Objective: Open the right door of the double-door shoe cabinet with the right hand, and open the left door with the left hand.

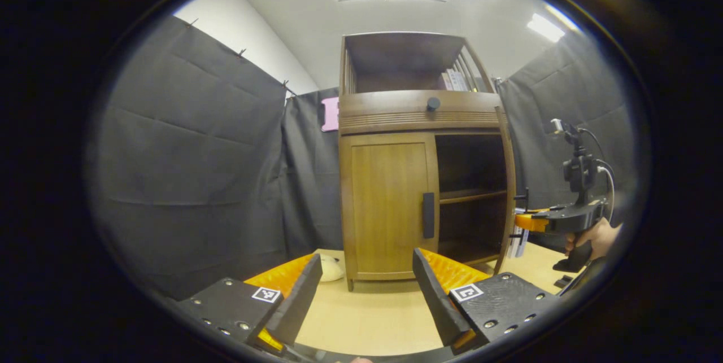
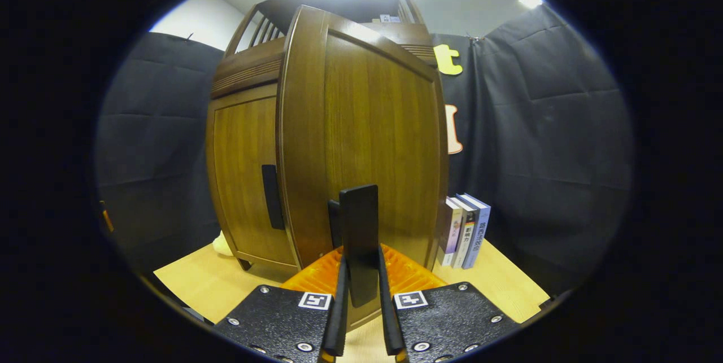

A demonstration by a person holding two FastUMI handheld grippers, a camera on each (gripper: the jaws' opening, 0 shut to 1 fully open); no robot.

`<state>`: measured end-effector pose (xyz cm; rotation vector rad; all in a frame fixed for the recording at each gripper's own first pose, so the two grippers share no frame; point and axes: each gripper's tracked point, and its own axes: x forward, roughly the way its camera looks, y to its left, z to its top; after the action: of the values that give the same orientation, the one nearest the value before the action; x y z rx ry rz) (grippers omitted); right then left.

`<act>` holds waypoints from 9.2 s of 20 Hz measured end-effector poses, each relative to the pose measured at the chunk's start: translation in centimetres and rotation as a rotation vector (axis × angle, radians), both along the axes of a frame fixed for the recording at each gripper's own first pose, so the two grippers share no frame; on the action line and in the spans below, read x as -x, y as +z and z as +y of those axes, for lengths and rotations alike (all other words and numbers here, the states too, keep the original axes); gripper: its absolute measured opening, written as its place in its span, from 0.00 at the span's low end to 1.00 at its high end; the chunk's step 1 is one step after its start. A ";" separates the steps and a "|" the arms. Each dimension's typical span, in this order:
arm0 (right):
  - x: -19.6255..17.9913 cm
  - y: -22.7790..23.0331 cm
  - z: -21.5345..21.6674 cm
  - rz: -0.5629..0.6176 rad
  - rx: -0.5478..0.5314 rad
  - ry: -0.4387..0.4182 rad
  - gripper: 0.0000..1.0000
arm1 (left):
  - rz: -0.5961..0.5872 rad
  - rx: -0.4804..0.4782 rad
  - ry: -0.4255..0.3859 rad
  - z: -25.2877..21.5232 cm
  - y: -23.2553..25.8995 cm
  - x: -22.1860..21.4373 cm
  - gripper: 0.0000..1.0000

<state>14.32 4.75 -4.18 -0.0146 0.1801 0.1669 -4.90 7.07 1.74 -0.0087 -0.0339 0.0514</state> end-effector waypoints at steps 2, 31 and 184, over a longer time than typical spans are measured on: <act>0.6 0.1 -1.2 0.000 0.004 -0.013 0.24 | 0.000 0.000 -0.017 0.2 0.2 -1.1 0.92; 10.0 3.2 -19.2 -0.044 0.067 -0.331 0.42 | -0.032 -0.001 -0.247 -11.2 1.9 -7.8 0.93; 20.4 7.6 -6.4 -0.172 -0.035 -0.062 0.93 | -0.043 -0.017 0.055 -11.3 -0.3 -23.9 0.99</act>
<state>-6.11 -1.65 3.42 0.0112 0.0061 0.1065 18.99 -4.20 1.44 0.0077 -0.0779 0.1064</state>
